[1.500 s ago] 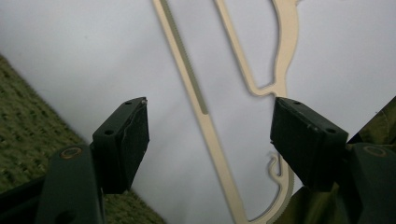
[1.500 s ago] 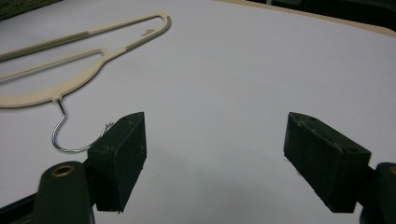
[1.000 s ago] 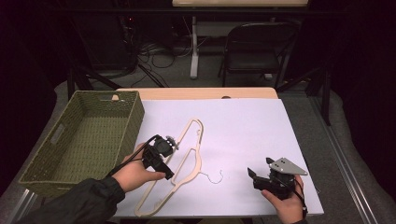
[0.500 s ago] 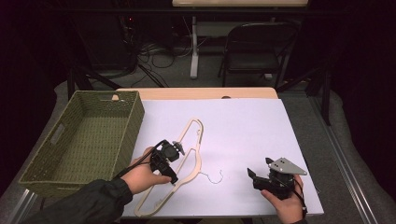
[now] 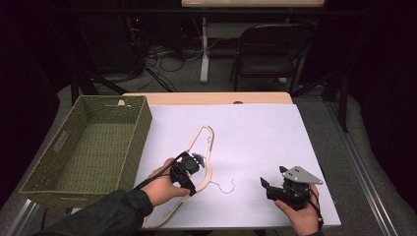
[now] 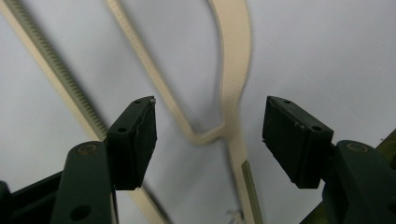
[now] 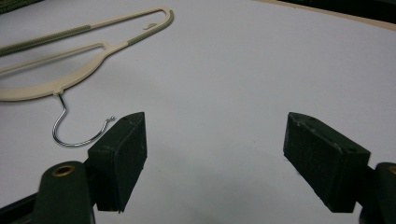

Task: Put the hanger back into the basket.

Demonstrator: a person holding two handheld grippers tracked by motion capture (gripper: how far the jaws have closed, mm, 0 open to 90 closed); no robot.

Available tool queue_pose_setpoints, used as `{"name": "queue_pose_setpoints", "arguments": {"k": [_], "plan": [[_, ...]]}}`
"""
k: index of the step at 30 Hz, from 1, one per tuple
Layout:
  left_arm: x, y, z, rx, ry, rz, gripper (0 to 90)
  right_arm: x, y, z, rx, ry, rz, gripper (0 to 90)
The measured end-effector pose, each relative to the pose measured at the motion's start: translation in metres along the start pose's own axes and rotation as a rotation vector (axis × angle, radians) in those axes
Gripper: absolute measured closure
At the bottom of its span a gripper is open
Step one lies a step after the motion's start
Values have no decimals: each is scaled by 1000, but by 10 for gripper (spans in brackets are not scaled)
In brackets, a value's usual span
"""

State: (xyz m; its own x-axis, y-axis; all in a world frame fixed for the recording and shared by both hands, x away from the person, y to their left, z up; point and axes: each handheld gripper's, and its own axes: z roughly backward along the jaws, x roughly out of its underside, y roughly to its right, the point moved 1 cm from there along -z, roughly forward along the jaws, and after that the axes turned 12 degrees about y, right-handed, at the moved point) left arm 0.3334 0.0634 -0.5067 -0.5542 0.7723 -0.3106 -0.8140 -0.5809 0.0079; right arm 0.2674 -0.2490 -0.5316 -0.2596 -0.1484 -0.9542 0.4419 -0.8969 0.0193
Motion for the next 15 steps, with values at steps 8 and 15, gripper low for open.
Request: {"name": "queue_pose_setpoints", "arguments": {"k": [8, 15], "plan": [[-8, 1, -11, 24, -14, -7, 440, 1, 1, -1, -2, -2, 0, 215], [-12, 2, -18, 41, -14, 7, 495, 1, 0, -1, -1, -6, -4, 215]]}}
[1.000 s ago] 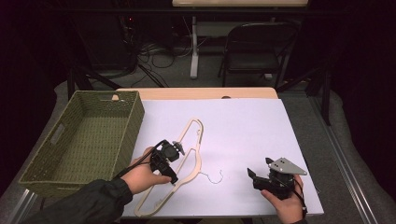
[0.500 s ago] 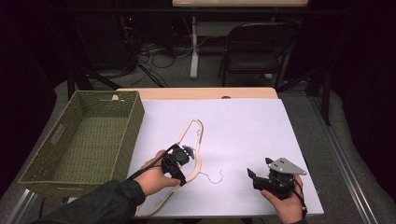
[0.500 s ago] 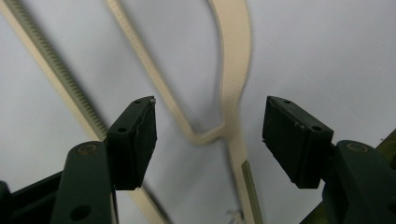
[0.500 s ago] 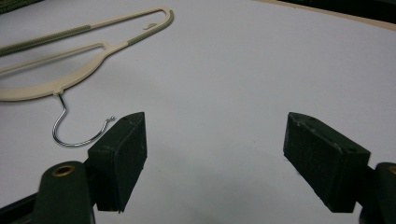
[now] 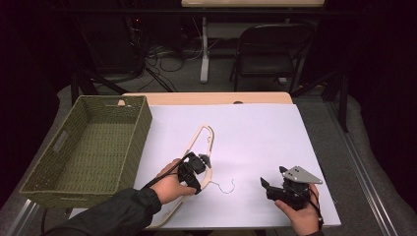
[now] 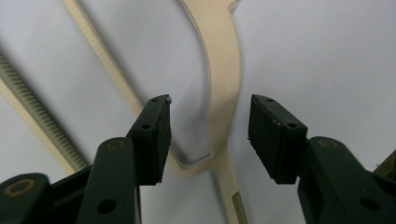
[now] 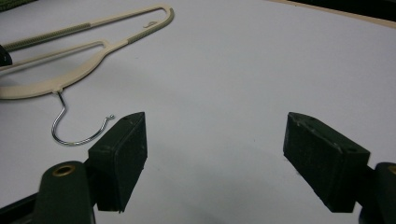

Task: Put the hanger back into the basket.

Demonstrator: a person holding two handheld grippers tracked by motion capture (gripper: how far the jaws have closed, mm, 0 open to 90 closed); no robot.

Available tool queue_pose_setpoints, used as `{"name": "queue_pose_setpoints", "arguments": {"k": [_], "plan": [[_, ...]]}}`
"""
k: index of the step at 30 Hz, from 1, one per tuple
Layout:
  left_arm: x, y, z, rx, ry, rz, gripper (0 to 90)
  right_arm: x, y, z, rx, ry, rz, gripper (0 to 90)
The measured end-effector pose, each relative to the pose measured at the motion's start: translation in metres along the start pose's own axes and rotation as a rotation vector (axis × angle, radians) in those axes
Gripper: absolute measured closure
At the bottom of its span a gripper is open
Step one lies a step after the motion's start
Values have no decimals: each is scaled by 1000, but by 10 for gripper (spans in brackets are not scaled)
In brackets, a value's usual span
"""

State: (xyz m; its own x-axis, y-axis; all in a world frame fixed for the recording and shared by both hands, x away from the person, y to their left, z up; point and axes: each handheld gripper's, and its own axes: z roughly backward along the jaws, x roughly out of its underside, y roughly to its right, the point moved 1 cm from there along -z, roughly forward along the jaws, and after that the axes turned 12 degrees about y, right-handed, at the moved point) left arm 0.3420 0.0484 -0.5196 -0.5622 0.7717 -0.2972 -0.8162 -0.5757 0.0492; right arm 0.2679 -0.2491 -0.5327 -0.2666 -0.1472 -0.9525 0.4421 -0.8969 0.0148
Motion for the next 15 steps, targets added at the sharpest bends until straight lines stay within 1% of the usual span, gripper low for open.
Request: {"name": "queue_pose_setpoints", "arguments": {"k": [5, 7, 13, 15], "plan": [[-3, -1, -4, 24, -19, 11, 549, 0, 0, 0, -2, 0, 3, 215], [-3, 0, -5, 23, -17, 17, 561, 0, 0, 0, -2, -1, 2, 217], [-6, 0, -9, 16, -21, -1, 601, 0, 1, 0, -4, -2, 3, 218], [-6, 2, -11, 21, -22, -4, 609, 0, 1, 0, -8, -3, 4, 218]]}}
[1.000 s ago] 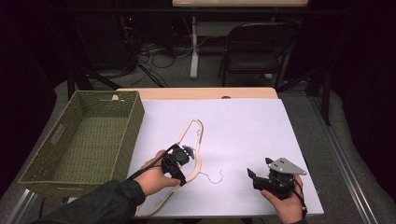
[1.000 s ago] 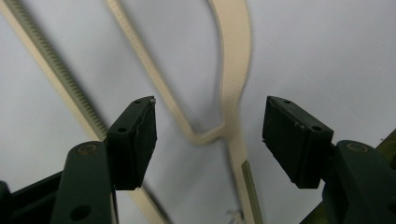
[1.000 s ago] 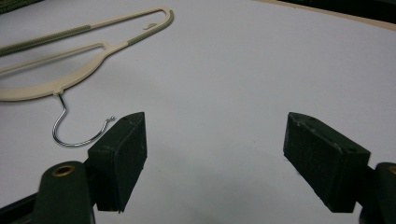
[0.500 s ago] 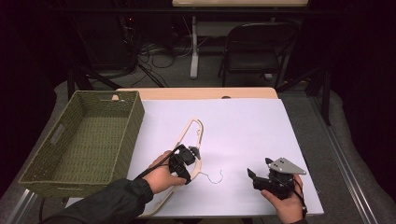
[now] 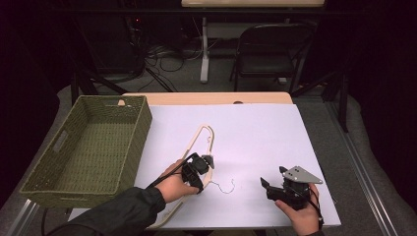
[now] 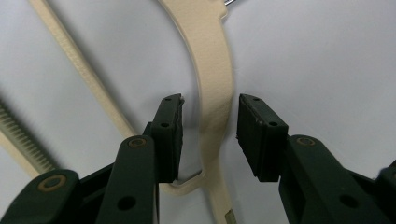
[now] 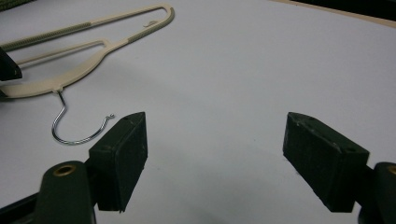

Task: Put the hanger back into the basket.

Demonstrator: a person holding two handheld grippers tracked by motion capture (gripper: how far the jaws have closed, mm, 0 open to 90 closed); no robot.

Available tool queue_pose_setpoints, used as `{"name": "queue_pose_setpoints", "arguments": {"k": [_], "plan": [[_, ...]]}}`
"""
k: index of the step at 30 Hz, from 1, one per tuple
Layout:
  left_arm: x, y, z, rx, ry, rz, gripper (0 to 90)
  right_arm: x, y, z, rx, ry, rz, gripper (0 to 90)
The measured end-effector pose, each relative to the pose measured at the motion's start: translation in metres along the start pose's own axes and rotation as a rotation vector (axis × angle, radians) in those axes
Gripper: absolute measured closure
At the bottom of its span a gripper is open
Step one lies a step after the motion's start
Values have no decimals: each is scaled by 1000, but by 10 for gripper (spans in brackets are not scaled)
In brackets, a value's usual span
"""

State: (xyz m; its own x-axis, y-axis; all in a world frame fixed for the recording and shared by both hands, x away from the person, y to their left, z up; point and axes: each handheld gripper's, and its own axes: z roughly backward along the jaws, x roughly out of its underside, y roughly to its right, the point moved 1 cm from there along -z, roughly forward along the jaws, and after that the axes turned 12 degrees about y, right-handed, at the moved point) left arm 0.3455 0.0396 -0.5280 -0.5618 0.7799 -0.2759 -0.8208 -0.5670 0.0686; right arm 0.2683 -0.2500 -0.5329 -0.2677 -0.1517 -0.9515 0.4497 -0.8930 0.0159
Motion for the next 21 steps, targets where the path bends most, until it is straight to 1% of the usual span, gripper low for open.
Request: {"name": "queue_pose_setpoints", "arguments": {"k": [4, 7, 10, 13, 16, 17, 18, 20, 21], "plan": [[1, 3, -4, -3, -14, -9, 636, 0, 0, 0, 1, 9, 0, 219], [0, 3, -5, -15, -15, -15, 667, 0, 0, 0, 0, 6, 1, 219], [0, 3, -5, -12, -12, -5, 687, 0, 0, 0, -2, 5, 0, 220], [0, 2, -5, -6, -10, 13, 697, 0, 0, 0, -1, -2, 1, 220], [-1, 3, -5, -8, -14, 10, 707, 0, 0, 0, 0, -2, 2, 219], [-1, 4, -5, -13, -10, 10, 711, 1, 1, 0, 1, -1, 1, 220], [0, 5, -5, -18, -12, 18, 716, 1, 1, -1, 3, 4, 2, 220], [0, 6, -5, -26, -5, 17, 731, 1, 1, -1, 3, 2, -1, 221], [0, 7, -5, -30, -12, 6, 734, 1, 1, -1, 2, 2, -2, 221]]}}
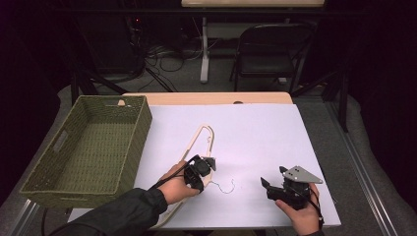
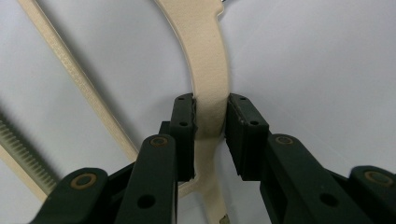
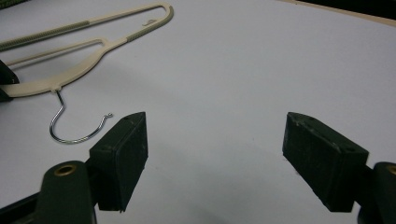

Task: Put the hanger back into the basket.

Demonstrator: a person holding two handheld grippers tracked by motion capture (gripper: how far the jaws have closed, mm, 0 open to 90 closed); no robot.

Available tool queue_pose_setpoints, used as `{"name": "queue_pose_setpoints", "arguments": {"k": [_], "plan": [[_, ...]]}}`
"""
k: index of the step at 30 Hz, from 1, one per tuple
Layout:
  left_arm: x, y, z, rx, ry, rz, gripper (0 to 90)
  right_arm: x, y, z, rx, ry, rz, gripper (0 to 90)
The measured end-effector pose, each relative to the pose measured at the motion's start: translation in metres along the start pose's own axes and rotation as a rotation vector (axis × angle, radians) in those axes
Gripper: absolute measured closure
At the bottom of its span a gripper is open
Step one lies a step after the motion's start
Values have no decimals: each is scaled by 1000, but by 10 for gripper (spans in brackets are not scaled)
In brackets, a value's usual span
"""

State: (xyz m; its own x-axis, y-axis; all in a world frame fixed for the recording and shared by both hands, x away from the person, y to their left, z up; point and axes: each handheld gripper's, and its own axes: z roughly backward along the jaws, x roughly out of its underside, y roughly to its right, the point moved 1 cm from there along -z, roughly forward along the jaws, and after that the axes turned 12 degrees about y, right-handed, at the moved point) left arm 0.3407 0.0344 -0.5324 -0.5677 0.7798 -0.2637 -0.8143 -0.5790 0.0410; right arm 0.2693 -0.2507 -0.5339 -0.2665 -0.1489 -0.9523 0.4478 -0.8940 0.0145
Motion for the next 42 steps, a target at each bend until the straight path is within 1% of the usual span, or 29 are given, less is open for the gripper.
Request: {"name": "queue_pose_setpoints", "arguments": {"k": [5, 10, 12, 17, 22, 27, 35, 37, 39, 42], "plan": [[0, 1, 0, -1, 0, -10, 741, 0, 0, 0, 1, -2, 2, 221], [0, 0, 0, 6, -6, -36, 746, 1, 1, 0, 3, -2, 3, 222], [0, 0, 0, 7, 0, -37, 747, 1, 1, 0, 3, -5, 3, 222], [1, 0, 1, 6, -2, -62, 750, 1, 1, 0, 4, -10, 0, 223], [1, 1, 1, 1, 1, -74, 750, 1, 1, 0, 6, -9, 0, 224], [1, 1, 1, 5, -5, -71, 751, 1, 1, -1, 8, -11, -2, 224], [1, 1, 1, -1, -6, -72, 752, 1, 2, -1, 4, -13, 2, 225], [1, 1, 1, 1, -7, -77, 752, 1, 2, -1, 7, -11, 3, 224], [1, 1, 3, 2, 0, -71, 752, 1, 2, -1, 5, -12, 2, 225], [1, 0, 6, 8, -8, -72, 753, 1, 2, -1, 5, -13, 2, 226]]}}
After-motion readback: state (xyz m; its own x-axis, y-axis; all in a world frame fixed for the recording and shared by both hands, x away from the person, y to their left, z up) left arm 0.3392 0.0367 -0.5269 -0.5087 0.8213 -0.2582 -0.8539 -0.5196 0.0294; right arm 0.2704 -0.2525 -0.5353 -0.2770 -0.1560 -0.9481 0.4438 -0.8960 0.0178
